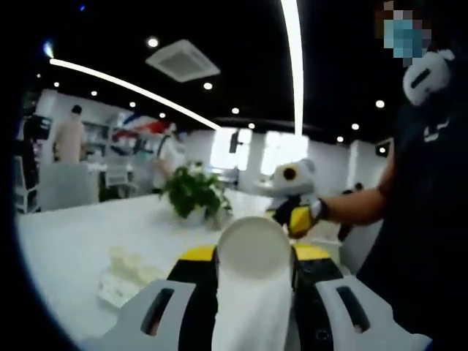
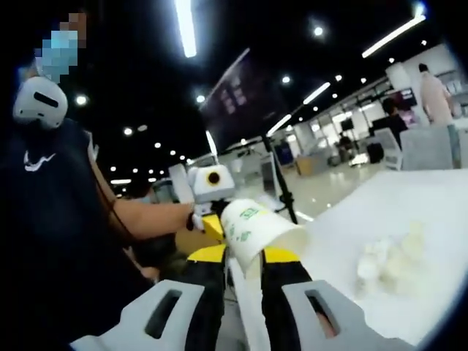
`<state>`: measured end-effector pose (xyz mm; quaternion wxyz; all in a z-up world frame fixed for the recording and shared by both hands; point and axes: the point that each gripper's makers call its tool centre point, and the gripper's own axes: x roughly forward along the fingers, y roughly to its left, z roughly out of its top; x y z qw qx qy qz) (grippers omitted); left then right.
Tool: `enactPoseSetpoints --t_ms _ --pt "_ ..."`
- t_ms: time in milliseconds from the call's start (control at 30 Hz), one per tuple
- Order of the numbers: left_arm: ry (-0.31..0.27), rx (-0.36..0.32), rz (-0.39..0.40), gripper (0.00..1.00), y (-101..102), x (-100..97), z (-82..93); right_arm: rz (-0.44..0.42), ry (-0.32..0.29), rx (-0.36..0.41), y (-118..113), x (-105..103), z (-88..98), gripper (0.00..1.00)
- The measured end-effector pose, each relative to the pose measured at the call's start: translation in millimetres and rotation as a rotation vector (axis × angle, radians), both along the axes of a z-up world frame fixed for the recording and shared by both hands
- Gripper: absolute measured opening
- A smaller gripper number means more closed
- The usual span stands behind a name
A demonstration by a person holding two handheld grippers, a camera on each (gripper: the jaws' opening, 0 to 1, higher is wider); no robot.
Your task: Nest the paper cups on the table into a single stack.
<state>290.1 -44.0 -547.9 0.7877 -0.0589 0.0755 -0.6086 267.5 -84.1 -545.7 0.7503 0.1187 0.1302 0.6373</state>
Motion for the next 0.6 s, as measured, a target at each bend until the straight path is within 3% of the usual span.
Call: enactPoseSetpoints --t_ms 600 --pt "0.009 0.008 -0.002 0.37 -6.5 -0.8 -2.7 0.04 -0.027 -0.008 3.2 -1.9 6.3 0.05"
